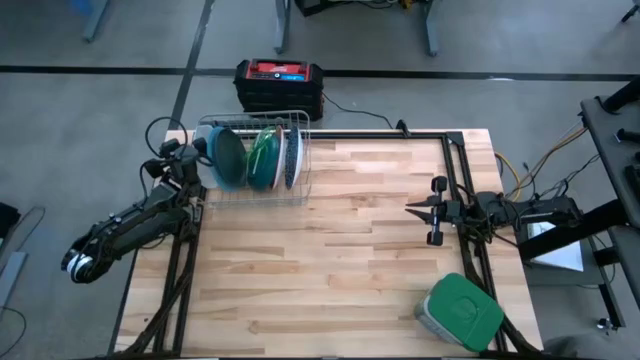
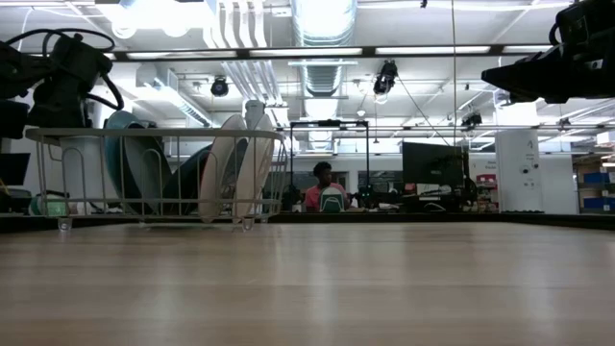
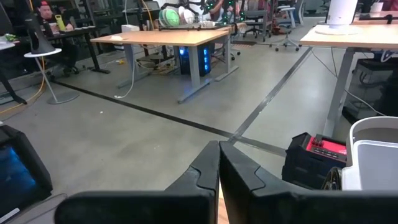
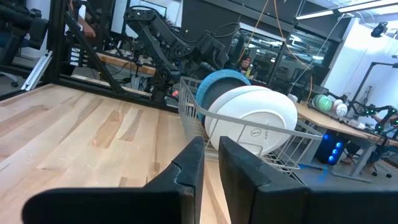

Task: Sort dishes
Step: Return to Home Position

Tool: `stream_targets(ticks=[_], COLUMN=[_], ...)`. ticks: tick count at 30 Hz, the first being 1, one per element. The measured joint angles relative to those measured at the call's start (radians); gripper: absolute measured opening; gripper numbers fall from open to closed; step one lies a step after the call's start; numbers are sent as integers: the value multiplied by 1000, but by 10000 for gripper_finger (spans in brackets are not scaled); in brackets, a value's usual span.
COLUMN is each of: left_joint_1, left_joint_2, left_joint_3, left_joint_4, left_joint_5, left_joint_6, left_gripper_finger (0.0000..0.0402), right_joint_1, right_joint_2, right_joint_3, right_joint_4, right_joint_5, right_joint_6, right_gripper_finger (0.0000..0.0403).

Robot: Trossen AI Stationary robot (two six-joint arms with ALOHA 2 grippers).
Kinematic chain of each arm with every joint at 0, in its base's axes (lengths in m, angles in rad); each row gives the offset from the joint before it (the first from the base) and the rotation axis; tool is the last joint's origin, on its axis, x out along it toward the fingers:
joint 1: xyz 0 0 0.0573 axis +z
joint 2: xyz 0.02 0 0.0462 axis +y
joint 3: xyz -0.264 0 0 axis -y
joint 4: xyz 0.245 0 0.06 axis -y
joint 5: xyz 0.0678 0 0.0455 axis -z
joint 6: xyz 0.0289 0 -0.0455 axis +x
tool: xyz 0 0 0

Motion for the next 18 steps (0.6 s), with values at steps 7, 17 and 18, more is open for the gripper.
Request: stream_targets(ticks=[7, 17, 18], left_joint_1=[0, 0, 0], left_joint_2=[0, 0, 0], left_joint_3=[0, 0, 0], left_joint_4=[0, 0, 0], left_joint_5=[0, 0, 0], left_joint_6=[0, 0, 0], left_gripper_finger=[0, 0, 0], right_joint_1=[0, 0, 0], right_joint_2=[0, 0, 0], right_joint_3=[0, 0, 0], right_joint_4=[0, 0, 0], right_joint_5=[0, 0, 0], right_joint_6=[0, 0, 0], right_gripper_finger=[53, 66, 67])
